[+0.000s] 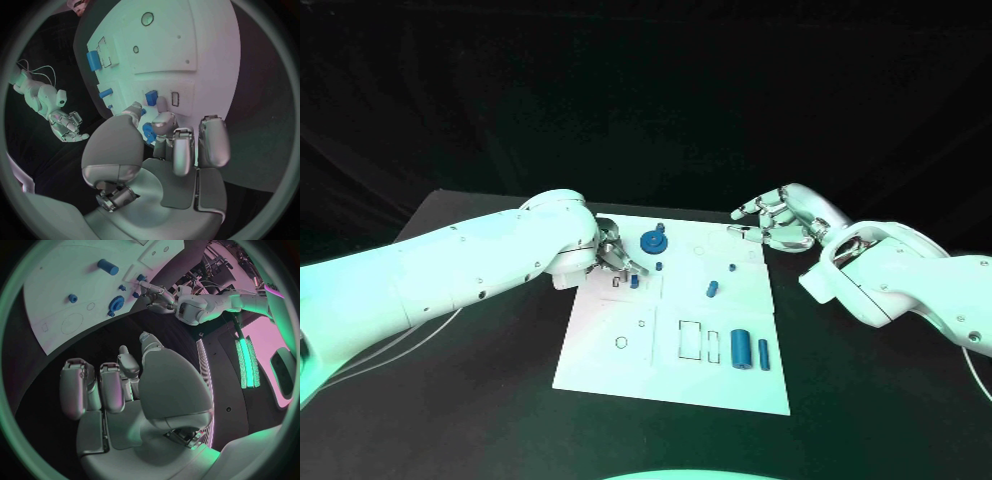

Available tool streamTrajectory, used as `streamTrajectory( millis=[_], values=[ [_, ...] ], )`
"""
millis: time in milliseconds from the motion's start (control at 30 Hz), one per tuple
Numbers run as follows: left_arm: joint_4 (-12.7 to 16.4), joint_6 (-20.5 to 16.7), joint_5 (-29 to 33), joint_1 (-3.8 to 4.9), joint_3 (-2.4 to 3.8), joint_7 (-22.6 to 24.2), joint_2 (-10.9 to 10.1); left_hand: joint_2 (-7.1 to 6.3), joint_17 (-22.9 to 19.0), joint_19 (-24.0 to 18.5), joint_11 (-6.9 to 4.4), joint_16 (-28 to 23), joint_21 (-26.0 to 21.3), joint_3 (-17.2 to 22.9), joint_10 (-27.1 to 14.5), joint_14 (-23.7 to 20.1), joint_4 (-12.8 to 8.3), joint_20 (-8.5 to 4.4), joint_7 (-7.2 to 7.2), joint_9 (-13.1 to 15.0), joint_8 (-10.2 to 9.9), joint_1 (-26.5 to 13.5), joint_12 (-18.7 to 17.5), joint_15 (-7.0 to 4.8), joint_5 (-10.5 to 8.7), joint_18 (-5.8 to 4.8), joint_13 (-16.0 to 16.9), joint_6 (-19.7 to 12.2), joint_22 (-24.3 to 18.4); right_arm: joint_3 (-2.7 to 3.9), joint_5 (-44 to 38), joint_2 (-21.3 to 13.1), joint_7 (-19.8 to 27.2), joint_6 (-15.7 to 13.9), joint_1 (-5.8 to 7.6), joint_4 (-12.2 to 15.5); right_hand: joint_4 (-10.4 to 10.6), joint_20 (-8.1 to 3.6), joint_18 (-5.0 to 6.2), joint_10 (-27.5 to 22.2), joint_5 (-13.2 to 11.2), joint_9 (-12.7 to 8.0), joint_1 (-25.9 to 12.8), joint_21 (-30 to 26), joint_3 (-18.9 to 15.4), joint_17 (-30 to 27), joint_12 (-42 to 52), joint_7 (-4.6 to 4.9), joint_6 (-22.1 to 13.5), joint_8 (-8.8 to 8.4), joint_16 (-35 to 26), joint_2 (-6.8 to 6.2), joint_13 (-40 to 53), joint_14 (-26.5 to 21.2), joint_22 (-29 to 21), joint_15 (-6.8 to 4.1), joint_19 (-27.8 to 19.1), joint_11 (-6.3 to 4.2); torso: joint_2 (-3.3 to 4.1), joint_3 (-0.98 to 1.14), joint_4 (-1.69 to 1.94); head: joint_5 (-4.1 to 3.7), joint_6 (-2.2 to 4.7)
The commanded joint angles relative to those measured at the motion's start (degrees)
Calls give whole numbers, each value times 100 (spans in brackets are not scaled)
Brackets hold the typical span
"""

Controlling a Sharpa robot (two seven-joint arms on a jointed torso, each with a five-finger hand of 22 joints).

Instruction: Assemble the parts on the task board

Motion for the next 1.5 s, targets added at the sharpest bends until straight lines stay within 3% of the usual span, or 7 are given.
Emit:
streamTrajectory(
  millis=[33, 200, 400, 567, 900, 1233, 1500],
  values=[
    [97, -27, 104, 26, 72, 60, -78, 24, 1505, 31, -3, 34, -10, -91, -52, 583, 3, -11, 4, 7, 15, 105, -79, -24, 13, -93, -54, -56, -12, 1, -5, -3, 30, 49, -6, -6, 10, -15, 95, -29, 33, -9, -23, -35, -38, -5, -18, -12, -46, 21, -21, 43, -7, 216, 672, -40, -45, -17, -4, 4, 5, -8, 18],
    [131, 136, 117, 185, 178, 108, -240, 99, 1505, -105, 61, 34, -177, -263, -381, 583, -33, 17, 80, -19, -56, 432, -704, 27, 14, -40, -634, -235, -283, 1, -3, -9, 27, 48, -7, -11, 10, -15, 95, -29, 33, -9, -23, -35, -38, -5, -18, -12, -46, 21, -21, 43, -7, 216, 672, -40, -45, -17, -3, 3, 8, -14, 55],
    [-114, 56, 119, 423, 221, 249, -279, 150, 1505, -263, 183, 34, -381, -405, -834, 583, -8, 84, 219, -160, -260, 712, -1507, 127, 12, 18, -1371, -516, -591, 1, -3, -10, 22, 45, -8, -13, 10, -15, 95, -29, 33, -9, -23, -35, -38, -5, -18, -12, -46, 21, -21, 43, -7, 216, 672, -40, -45, -17, 2, 2, 8, -1, 98],
    [-441, -298, 117, 516, 231, 258, -168, 200, 1505, -214, 238, 34, -339, -531, -861, 583, 59, 129, 280, -275, -362, 713, -1546, 177, 13, 2, -1431, -604, -503, 1, -2, 5, 23, 49, -8, -17, 14, -15, 94, -26, 34, -11, -29, -37, -42, 1, -14, -11, -50, 22, -19, 43, -4, 216, 672, -40, -44, -17, 12, -8, 1, 17, 121],
    [-1101, -64, -92, 531, 212, 290, 182, 170, 1505, -185, 243, 34, -312, -618, -841, 583, 53, 141, 283, -316, -374, 724, -1508, 183, 13, -6, -1418, -588, -459, 1, -2, 31, 27, 59, -10, -29, 14, -15, 94, -26, 34, -11, -29, -37, -42, 1, -14, -11, -50, 22, -19, 43, -4, 216, 672, -40, -44, -17, 10, -12, 4, 49, 112],
    [-1562, 117, -112, 431, 112, 363, 506, 168, 1505, -182, 245, 34, -309, -661, -848, 583, 62, 145, 284, -335, -377, 713, -1513, 186, 12, -6, -1432, -577, -455, 1, -2, 46, 31, 68, -19, -32, 14, -15, 93, -27, 36, -11, -28, -32, -42, 2, -15, -12, -51, 23, -19, 45, -5, 216, 676, -40, -41, -17, 22, -21, -7, 49, 100],
    [-1795, 320, -101, 367, 88, 371, 645, 192, 1505, -152, 247, 34, -273, -723, -826, 583, 72, 150, 286, -365, -385, 676, -1458, 189, 13, -18, -1396, -565, -393, 1, -2, 52, 31, 73, -21, -31, 14, -15, 93, -27, 36, -11, -28, -32, -42, 2, -15, -12, -51, 23, -19, 45, -5, 216, 676, -40, -41, -17, 16, -9, 3, 37, 75]
  ],
)
